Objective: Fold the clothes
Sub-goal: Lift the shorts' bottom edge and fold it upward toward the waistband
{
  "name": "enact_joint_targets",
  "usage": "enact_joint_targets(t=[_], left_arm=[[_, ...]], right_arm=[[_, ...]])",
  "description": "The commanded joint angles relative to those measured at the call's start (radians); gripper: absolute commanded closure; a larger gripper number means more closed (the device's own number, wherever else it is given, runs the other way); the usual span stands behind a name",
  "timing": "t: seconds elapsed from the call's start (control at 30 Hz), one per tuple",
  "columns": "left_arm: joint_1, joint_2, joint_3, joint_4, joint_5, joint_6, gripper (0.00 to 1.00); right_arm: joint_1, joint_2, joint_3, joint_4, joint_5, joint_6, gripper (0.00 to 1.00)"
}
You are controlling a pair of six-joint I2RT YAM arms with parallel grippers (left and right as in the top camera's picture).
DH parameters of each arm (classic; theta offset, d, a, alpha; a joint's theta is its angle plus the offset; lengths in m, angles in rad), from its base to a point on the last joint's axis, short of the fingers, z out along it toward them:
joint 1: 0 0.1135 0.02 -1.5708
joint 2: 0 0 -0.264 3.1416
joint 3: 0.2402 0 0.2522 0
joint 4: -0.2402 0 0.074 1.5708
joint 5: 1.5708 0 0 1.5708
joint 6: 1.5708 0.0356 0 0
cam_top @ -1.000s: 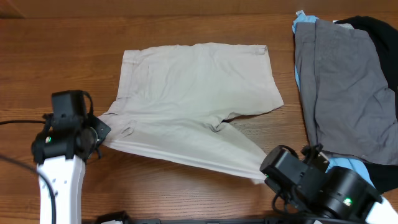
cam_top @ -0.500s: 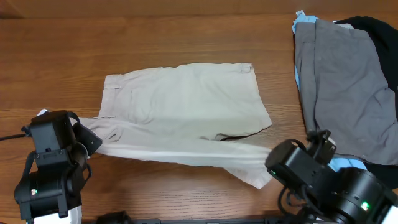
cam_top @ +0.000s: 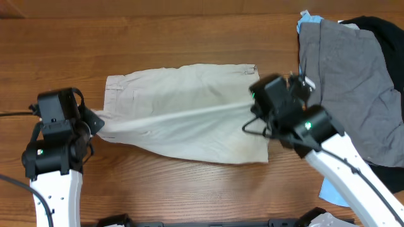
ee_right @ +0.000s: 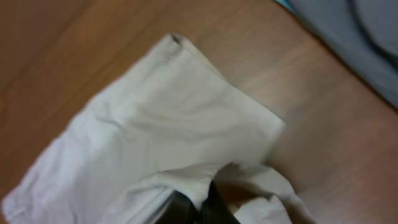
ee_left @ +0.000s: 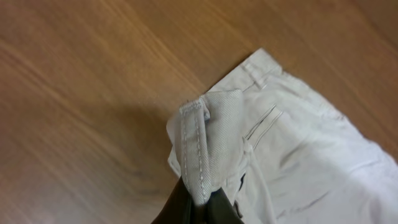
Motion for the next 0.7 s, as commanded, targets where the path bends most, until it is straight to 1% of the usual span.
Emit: enact_joint_targets(t=[0.0, 0.17, 0.3, 0.37, 0.5, 0.67], left_arm=[[0.01, 0.052, 0.031, 0.083, -0.043, 0.015, 0.96], [0.01, 0.163, 0.031, 0.198, -0.043, 0.015, 0.96], [0.01, 0.259, 0.031, 0.289, -0.041, 0.015, 0.96], [0.01, 0.305, 0.031, 0.348, -0.032, 0.015, 0.96], [0.005, 0.37, 0.031, 0.48, 0.031, 0.015, 0.96], [-0.025, 0.42, 0.031, 0.595, 0.032, 0.016, 0.96]], right_arm=[[-0.101, 0.055, 0.025, 0.109, -0.076, -0.224, 0.96], [-0.174, 0.154, 0.025, 0.229, -0.123, -0.299, 0.96], [-0.193, 0.232, 0.025, 0.319, -0.137, -0.354, 0.96], [-0.193, 0.269, 0.025, 0.359, -0.135, -0.356, 0.96], [-0.197, 0.332, 0.025, 0.432, -0.135, -0.356, 0.96], [-0.227, 0.383, 0.025, 0.466, -0.136, -0.356, 0.96]])
